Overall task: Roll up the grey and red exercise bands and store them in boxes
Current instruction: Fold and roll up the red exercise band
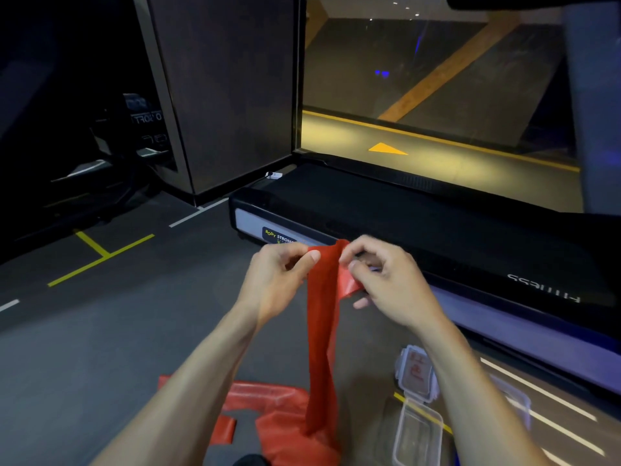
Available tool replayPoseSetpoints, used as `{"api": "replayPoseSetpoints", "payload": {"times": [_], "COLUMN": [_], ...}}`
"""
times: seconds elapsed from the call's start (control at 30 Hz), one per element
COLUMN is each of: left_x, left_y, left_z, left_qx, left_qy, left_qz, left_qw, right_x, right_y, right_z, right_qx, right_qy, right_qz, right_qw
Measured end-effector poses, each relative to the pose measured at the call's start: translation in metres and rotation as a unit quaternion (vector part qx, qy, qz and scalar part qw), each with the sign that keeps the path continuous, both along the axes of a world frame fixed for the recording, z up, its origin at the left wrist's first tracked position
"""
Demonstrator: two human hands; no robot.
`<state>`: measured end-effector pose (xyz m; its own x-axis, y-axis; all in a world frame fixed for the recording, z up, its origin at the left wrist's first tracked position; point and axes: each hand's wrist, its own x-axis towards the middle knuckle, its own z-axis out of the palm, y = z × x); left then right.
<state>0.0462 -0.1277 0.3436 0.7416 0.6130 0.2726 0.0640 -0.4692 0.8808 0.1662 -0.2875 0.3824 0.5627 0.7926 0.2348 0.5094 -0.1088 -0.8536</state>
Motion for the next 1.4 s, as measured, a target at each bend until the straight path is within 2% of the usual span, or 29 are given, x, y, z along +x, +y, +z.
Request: {"api": "replayPoseSetpoints", "payload": {"times": [0.1,0.23,0.4,0.63,0.83,0.97,1.4], "left_x": [0.000,-0.001,-0.002,-0.006,-0.008,-0.010,-0.011], "left_y": [0.002,0.002,-0.001,-0.005,-0.009,-0.011,-0.015], "left_z": [0.001,0.005,0.009,0.014,0.021,0.025,0.028], "left_qx": [-0.063,-0.103,-0.117,-0.102,-0.131,-0.114,-0.094], "left_qy": [-0.047,-0.073,-0.081,-0.072,-0.095,-0.092,-0.084], "left_qz": [0.010,0.022,-0.041,-0.102,-0.118,-0.140,-0.131], "left_qw": [0.997,0.992,0.989,0.987,0.980,0.979,0.983], "right_x": [-0.002,-0.002,-0.005,-0.006,-0.003,-0.004,-0.002], "right_y": [-0.002,-0.009,-0.010,-0.006,-0.005,-0.004,-0.001], "right_z": [0.003,0.006,0.004,0.008,0.006,0.005,0.003], "right_qx": [-0.022,-0.069,-0.055,0.004,0.063,0.081,0.120], "right_qy": [0.031,0.065,-0.056,-0.117,-0.214,-0.274,-0.270], "right_qz": [0.034,0.089,0.073,0.012,-0.017,-0.058,-0.019], "right_qw": [0.999,0.991,0.994,0.993,0.975,0.957,0.955]}}
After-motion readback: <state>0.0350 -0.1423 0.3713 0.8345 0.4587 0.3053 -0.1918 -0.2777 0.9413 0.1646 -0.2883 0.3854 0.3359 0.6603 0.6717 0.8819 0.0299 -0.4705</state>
